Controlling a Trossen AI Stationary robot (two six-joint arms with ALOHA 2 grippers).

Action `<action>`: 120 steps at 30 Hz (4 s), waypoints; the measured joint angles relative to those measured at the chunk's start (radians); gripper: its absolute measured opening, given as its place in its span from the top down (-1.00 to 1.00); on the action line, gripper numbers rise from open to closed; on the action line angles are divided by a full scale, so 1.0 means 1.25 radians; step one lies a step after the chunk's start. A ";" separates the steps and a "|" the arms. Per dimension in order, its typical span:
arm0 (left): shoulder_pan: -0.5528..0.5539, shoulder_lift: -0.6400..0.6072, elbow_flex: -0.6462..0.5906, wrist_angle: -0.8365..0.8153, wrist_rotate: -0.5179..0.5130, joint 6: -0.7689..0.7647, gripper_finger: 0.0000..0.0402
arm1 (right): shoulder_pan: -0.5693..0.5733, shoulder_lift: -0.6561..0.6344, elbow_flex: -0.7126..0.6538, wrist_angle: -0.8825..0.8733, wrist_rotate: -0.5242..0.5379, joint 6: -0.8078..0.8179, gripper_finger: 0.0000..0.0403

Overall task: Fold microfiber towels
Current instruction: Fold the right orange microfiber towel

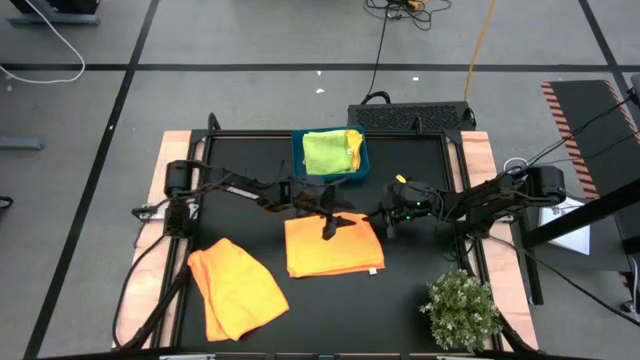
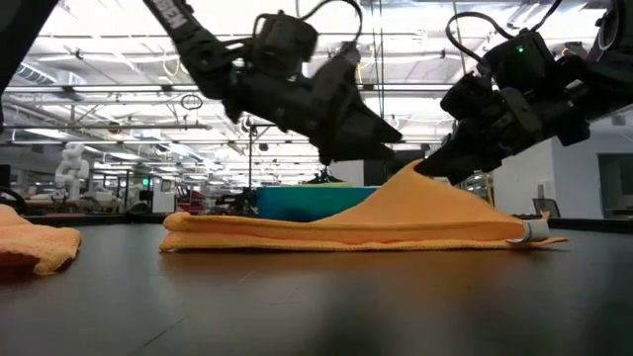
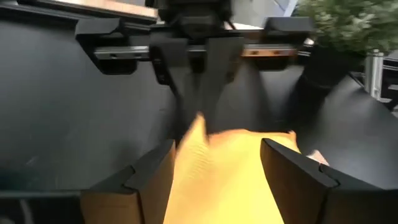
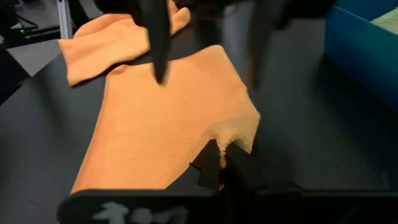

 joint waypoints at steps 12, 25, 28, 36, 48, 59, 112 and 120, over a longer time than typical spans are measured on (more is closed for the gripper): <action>0.007 0.070 0.103 -0.105 0.041 0.004 -0.20 | 0.027 0.000 0.006 -0.004 0.002 -0.015 1.00; 0.002 0.070 0.103 -0.119 0.041 0.028 -0.20 | 0.037 0.000 0.006 0.019 0.000 0.002 1.00; -0.003 0.070 0.103 -0.106 0.049 0.036 -0.16 | 0.044 0.000 0.006 0.026 0.000 0.004 1.00; -0.003 0.069 0.103 -0.098 0.083 0.048 0.25 | 0.049 0.000 0.006 0.041 0.000 0.001 1.00; -0.003 0.069 0.103 -0.103 0.107 0.056 0.95 | 0.049 0.000 0.006 0.090 -0.021 0.014 1.00; -0.004 0.069 0.103 -0.113 0.110 0.108 0.97 | 0.048 0.000 0.006 0.086 -0.083 0.089 0.76; -0.003 -0.075 0.104 -0.233 0.010 0.219 0.97 | 0.127 0.000 0.006 -0.196 -0.141 0.336 0.68; -0.007 -0.123 0.104 -0.285 -0.030 0.220 0.95 | 0.127 -0.022 0.006 -0.175 -0.097 0.310 0.97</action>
